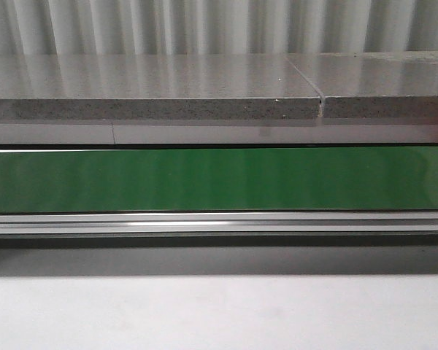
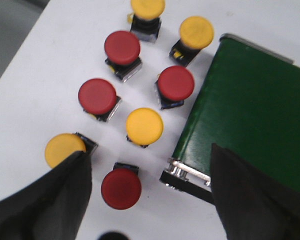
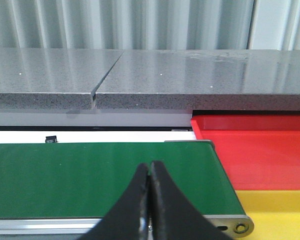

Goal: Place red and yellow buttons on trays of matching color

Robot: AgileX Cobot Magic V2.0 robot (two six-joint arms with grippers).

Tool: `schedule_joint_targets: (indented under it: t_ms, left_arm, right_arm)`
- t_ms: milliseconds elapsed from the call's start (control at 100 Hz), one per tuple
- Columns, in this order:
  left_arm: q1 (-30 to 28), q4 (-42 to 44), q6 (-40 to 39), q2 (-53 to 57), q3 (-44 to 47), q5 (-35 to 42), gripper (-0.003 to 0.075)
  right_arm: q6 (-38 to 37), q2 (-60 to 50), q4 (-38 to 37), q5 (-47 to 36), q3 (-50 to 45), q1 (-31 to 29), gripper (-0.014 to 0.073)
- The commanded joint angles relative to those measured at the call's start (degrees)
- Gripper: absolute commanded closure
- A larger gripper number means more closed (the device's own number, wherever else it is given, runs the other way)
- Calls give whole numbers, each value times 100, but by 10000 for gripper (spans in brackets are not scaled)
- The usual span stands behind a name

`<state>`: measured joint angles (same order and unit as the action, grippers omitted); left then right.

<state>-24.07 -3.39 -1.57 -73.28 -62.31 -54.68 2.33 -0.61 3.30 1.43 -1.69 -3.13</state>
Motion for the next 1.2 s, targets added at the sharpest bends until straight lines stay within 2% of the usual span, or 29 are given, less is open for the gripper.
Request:
schedule_joint_targets:
  t_ms: [0,230,570,1000,1190]
  left_arm:
    - [-206,-196,-62,-117,-236,-116,231]
    - [-827,-582,-84,-658,-246,-322,231]
    - [-1588,-551,-189,-1546,-246,-493,231]
    - [-1663,-579,-189,-2096,-294,98,231]
    - [-1663,-638,-189,-2352,-404,129,231]
  right_arm:
    - [59,-117,-9,-452,112,-33,695]
    - [59,-117,-9,-452,112,-33,695]
    - [59,-117,-9,-452,112,-33,695]
    - [59,-117,-9,-452,112,-33,695]
    - [59,-117,-9,-452,112,-33,695]
